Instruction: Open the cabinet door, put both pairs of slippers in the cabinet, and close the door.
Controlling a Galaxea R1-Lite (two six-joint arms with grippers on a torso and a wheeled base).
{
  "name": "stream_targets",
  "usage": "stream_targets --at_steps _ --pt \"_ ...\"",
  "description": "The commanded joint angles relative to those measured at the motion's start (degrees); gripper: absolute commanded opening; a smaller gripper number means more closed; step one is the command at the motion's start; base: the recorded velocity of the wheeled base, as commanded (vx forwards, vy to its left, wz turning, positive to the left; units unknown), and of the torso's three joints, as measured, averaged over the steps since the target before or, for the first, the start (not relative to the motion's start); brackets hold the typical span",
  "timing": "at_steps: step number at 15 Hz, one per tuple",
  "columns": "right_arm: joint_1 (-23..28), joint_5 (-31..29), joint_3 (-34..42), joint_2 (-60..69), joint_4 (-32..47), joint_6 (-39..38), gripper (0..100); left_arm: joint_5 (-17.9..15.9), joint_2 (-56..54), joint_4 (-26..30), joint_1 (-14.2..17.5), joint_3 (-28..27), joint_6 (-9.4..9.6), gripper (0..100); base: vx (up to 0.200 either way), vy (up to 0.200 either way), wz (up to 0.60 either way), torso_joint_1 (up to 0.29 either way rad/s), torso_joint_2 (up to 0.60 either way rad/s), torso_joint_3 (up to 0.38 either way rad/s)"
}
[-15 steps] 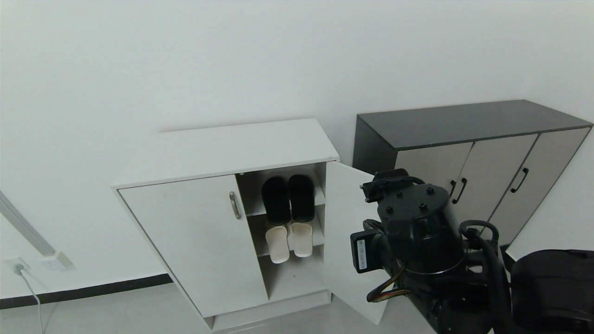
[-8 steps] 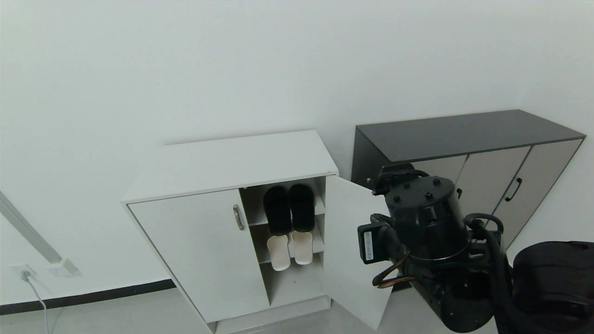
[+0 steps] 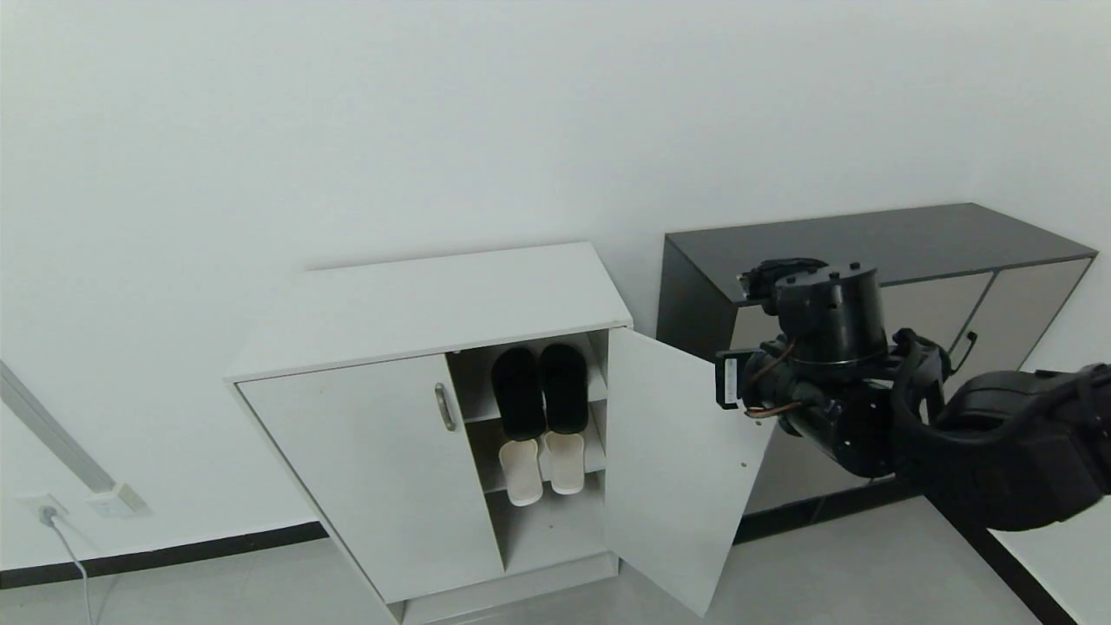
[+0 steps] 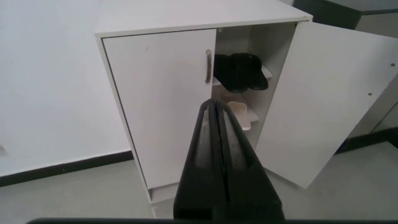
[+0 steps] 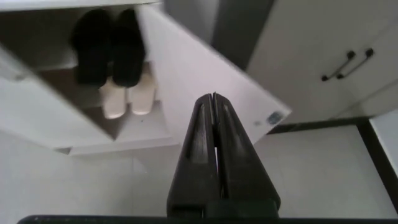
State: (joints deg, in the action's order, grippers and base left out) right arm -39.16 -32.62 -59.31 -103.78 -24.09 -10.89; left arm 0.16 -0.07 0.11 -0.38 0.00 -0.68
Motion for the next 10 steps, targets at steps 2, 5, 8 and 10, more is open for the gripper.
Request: stream_targets --at_steps 2,5,8,10 --pt "5.32 2.56 -3.01 -5.65 -0.08 -0.01 0 0.02 0.07 -0.02 -0.06 0.0 -0.02 0 0.0 0.0 0.0 0.0 0.0 0.0" --pt "7.96 4.23 -5.2 -8.9 -0.26 -0.01 0 0.02 0.07 -0.02 0.03 0.0 -0.02 0 0.0 0.0 0.0 0.0 0.0 0.0" --pt "10.77 7.49 -7.49 -12.33 -0.52 -0.63 0 0.02 0.07 -0.02 0.03 0.0 -0.02 0 0.0 0.0 0.0 0.0 0.0 0.0" --pt "11.82 7.75 -8.81 -14.26 -0.7 -1.42 0 0.02 0.07 -0.02 0.03 0.0 -0.02 0 0.0 0.0 0.0 0.0 0.0 0.0"
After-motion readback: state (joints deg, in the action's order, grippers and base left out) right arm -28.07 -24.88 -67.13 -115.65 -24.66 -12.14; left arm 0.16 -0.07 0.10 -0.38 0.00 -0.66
